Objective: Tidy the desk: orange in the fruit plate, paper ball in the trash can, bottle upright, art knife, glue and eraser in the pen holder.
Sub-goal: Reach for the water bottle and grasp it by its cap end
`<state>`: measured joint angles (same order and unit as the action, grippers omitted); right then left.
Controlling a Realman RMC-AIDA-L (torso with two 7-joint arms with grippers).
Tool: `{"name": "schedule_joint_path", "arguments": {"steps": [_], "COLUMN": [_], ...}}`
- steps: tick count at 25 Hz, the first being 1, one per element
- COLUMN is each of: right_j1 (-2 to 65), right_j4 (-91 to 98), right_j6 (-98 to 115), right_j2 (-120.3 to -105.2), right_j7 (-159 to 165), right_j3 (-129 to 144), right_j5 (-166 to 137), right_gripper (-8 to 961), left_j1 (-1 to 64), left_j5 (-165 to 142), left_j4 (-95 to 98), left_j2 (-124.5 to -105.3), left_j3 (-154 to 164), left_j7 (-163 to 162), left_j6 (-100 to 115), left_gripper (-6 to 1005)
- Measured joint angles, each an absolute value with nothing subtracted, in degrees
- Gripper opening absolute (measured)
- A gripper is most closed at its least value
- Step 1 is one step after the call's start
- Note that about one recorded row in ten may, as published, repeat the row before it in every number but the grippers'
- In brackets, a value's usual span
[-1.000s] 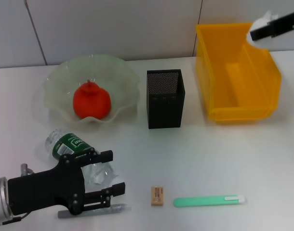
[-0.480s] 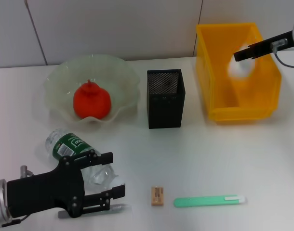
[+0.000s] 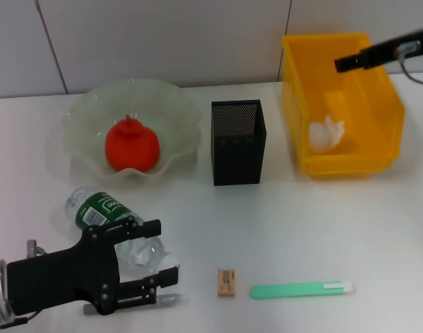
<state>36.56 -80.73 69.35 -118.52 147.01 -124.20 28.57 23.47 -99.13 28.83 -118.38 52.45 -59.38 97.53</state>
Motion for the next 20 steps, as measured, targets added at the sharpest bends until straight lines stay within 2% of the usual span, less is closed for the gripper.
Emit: {"name": "schedule_joint_path", "arguments": {"steps": [1,6,8,9,13,20], "right_j1": [36.6,28.4,21.9,21.9,11.1,6.4], "right_j4": [-80.7,-90.3,-92.3,-92.3,-88.4,-74.3], "right_j6": [69.3,70.0,70.1,70.1,71.9,80.0], "right_j2": [-118.52,-118.97,-119.16,-119.16,-119.32,-119.50], "right_j7": [147.0,139.6,130.2,130.2,109.3,90.8], "right_j3": [-124.2,-122.9,-121.7,-121.7,-117.5,-115.6], "right_j5": [28.6,46.1,59.2,59.2,78.4,86.2], "right_gripper": [786,786,787,787,787,787], "left_j1": [23.5,23.4,23.4,23.4,23.3,23.5], "left_j5": [-99.1,-99.1,-99.1,-99.1,-99.1,-99.2], "left_j4": [28.8,28.8,28.8,28.8,28.8,30.7], "left_j2": [-118.38,-118.39,-118.39,-118.39,-118.27,-118.14], "left_j3": [52.5,52.4,52.3,52.3,51.0,49.4], "left_j7": [-59.4,-58.8,-58.4,-58.4,-57.7,-56.8], "left_j6": [97.5,97.6,97.6,97.6,97.2,97.2], "left_gripper": [781,781,780,780,780,780]}}
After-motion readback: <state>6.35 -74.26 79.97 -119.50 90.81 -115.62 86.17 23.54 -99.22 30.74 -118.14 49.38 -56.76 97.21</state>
